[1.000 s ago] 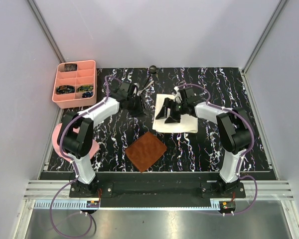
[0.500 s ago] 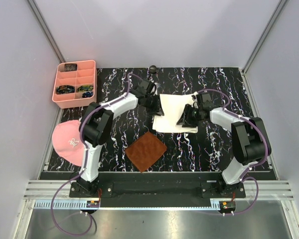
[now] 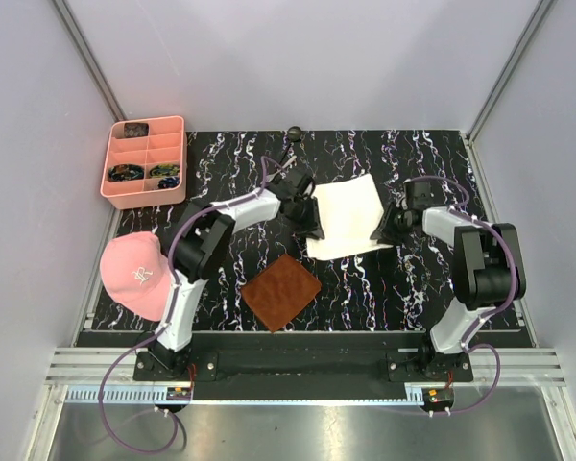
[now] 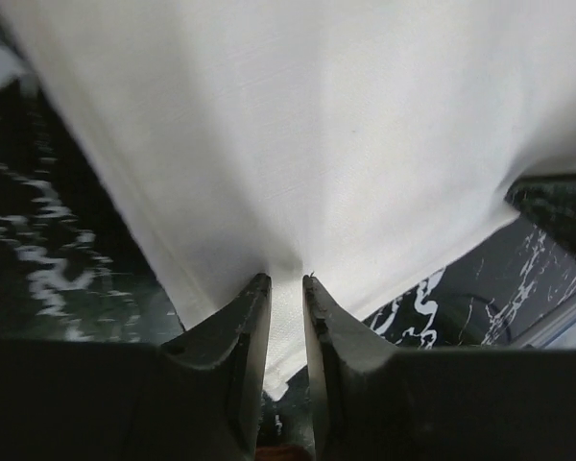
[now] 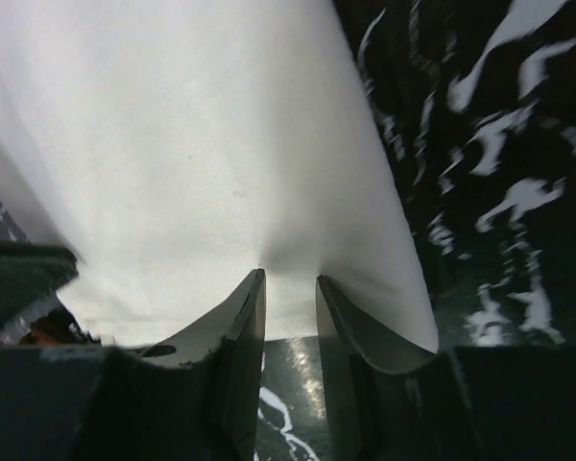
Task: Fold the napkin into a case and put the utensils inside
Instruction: Smooth out the square-folded napkin at the center of the board.
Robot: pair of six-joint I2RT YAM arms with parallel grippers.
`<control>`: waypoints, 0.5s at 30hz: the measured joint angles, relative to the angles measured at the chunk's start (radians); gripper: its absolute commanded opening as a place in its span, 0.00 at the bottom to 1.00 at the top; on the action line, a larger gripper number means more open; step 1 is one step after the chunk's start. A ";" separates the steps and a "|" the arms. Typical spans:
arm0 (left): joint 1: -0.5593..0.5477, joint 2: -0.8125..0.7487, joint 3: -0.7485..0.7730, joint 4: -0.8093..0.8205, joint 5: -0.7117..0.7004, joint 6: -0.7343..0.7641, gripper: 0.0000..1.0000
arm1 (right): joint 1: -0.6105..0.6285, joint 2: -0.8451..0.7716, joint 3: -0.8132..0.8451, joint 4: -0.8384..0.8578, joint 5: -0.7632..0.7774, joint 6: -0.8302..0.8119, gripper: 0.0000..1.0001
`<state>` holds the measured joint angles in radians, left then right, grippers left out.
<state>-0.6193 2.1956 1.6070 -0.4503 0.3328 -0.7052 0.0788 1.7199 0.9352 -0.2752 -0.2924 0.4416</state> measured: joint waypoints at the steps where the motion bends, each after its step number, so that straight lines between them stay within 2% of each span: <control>1: -0.013 0.000 -0.003 0.009 0.001 -0.011 0.26 | -0.011 0.008 0.013 -0.002 0.011 -0.012 0.37; 5: -0.096 0.000 -0.022 0.065 0.015 -0.098 0.29 | -0.048 0.077 0.127 -0.034 0.064 -0.083 0.42; 9: -0.199 0.002 -0.014 0.104 0.041 -0.168 0.45 | -0.053 0.118 0.254 -0.076 0.065 -0.122 0.52; 11: -0.238 0.002 0.005 0.105 0.055 -0.171 0.49 | -0.051 0.113 0.298 -0.102 0.062 -0.125 0.58; 12: -0.251 0.001 0.016 0.104 0.060 -0.165 0.50 | -0.051 0.101 0.309 -0.115 0.062 -0.124 0.67; 13: -0.256 -0.004 0.025 0.103 0.065 -0.156 0.54 | -0.051 0.085 0.309 -0.126 0.063 -0.119 0.69; 15: -0.240 -0.031 0.026 0.089 0.067 -0.118 0.56 | -0.051 0.026 0.292 -0.167 0.062 -0.107 0.70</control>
<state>-0.8589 2.1651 1.6329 -0.3614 0.4000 -0.8230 0.0273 1.7458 1.2274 -0.4423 -0.2306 0.3347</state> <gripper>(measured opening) 0.526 0.670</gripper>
